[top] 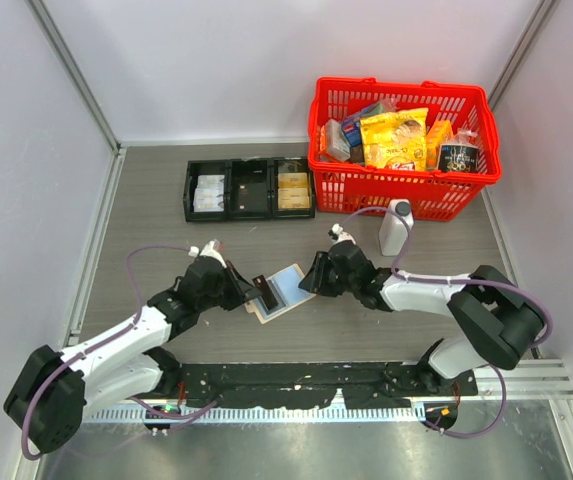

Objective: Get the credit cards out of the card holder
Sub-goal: Remove the credit card from the card holder.

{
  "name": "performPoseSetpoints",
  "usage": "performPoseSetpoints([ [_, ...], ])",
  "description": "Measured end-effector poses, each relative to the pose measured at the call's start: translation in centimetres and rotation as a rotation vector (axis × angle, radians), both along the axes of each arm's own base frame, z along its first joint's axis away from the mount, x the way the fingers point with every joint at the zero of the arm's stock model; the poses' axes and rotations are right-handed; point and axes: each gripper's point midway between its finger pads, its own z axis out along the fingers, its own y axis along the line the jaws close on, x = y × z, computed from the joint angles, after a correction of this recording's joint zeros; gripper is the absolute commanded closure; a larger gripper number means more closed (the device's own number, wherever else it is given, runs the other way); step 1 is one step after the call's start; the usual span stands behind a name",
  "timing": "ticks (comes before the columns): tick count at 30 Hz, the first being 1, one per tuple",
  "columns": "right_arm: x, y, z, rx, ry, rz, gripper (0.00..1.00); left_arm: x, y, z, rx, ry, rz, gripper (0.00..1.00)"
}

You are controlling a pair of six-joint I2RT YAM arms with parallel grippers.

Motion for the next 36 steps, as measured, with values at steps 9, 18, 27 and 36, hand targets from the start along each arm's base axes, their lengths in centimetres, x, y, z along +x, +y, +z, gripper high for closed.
performPoseSetpoints([
  [9,0.0,0.9,3.2,0.066,-0.067,0.036,0.43,0.2,0.6,0.1,0.008,-0.014,0.029,1.0],
  [18,-3.4,5.6,4.9,0.082,-0.16,0.217,0.36,0.2,0.7,-0.4,-0.007,0.027,0.076,1.0],
  [27,-3.8,6.3,3.7,0.049,-0.175,0.238,0.35,-0.5,1.2,-2.4,0.003,0.155,0.152,1.0],
  [36,-3.1,6.2,3.6,0.084,-0.129,0.105,0.35,-0.6,0.7,-2.4,-0.071,0.228,0.215,1.0],
])
